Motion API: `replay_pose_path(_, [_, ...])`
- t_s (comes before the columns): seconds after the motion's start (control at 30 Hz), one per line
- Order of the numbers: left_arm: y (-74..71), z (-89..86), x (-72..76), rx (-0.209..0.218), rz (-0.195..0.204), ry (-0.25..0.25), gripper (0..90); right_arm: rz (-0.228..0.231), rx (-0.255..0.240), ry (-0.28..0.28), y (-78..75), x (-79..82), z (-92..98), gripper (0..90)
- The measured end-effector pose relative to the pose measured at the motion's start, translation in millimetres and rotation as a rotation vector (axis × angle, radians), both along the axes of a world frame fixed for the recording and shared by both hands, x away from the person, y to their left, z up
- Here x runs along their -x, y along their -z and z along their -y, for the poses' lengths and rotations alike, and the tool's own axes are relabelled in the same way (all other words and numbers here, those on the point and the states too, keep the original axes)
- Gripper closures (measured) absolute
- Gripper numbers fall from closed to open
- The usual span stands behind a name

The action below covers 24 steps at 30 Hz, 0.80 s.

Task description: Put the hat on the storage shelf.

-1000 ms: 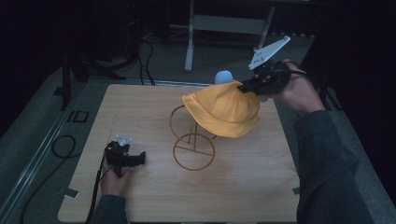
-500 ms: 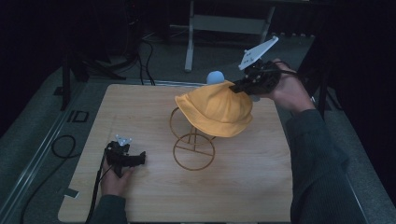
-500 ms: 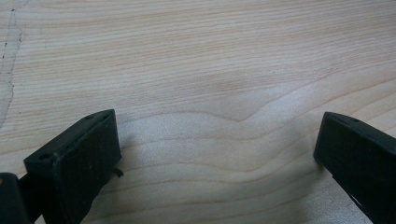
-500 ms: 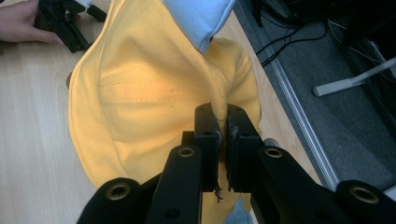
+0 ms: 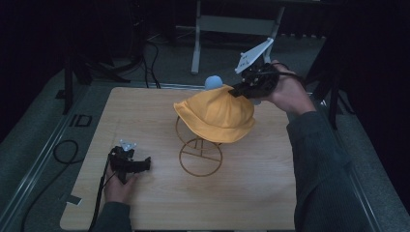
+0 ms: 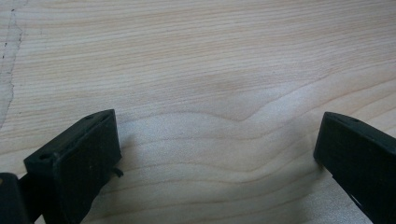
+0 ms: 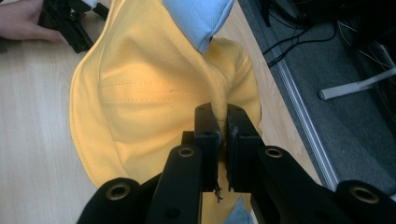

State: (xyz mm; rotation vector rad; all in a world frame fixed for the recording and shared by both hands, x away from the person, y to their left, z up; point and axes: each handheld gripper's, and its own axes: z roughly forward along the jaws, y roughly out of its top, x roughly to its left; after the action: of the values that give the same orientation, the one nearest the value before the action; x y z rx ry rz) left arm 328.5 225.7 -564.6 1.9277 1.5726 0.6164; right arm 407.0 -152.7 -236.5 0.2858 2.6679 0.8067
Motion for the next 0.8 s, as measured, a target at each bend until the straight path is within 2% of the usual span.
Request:
replay_pose_path(0.27, [-0.1,0.0,0.0,0.0,-0.001,0.0,0.4,-0.005,0.02,-0.038,0.8,0.2,-12.1,84.7])
replay_pose_path(0.8, [-0.1,0.0,0.0,0.0,-0.001,-0.001,0.4,-0.044,0.046,-0.089,5.1,-0.6,-35.1,83.3])
